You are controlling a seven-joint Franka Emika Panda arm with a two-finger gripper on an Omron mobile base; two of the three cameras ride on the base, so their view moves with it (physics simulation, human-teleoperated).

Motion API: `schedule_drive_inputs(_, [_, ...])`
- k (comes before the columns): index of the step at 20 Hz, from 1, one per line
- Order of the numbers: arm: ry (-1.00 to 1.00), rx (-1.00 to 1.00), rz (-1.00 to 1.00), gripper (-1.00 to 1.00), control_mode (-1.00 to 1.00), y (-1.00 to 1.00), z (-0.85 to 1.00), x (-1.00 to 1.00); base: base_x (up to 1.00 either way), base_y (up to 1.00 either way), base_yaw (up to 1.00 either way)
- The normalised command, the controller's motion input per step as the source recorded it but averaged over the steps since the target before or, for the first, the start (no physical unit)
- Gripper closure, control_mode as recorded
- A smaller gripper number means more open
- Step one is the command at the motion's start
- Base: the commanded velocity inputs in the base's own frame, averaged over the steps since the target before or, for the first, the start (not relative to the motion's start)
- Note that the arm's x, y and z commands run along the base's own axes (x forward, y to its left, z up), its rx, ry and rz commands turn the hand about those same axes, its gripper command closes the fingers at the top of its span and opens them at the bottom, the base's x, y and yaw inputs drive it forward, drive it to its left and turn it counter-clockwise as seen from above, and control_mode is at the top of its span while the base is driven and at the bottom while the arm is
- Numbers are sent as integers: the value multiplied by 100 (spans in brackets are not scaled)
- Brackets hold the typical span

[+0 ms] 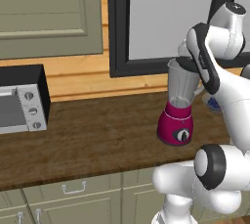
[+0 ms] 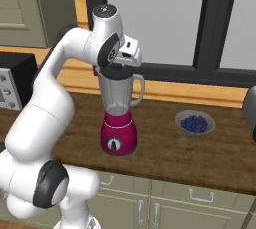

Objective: Close the lid blender by securely placing the lid on top.

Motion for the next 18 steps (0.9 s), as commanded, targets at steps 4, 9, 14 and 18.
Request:
schedule_drive_inputs(4, [0,0,10,100,-100,0,0,33,0,0,0])
schedule_drive_inputs(9, [0,0,10,100,-100,0,0,31,0,0,0])
schedule_drive_inputs(14, [0,-1,11,100,-100,0,0,16,0,0,0])
schedule_drive_inputs(18, [0,-3,13,100,-100,0,-3,0,0,0,0])
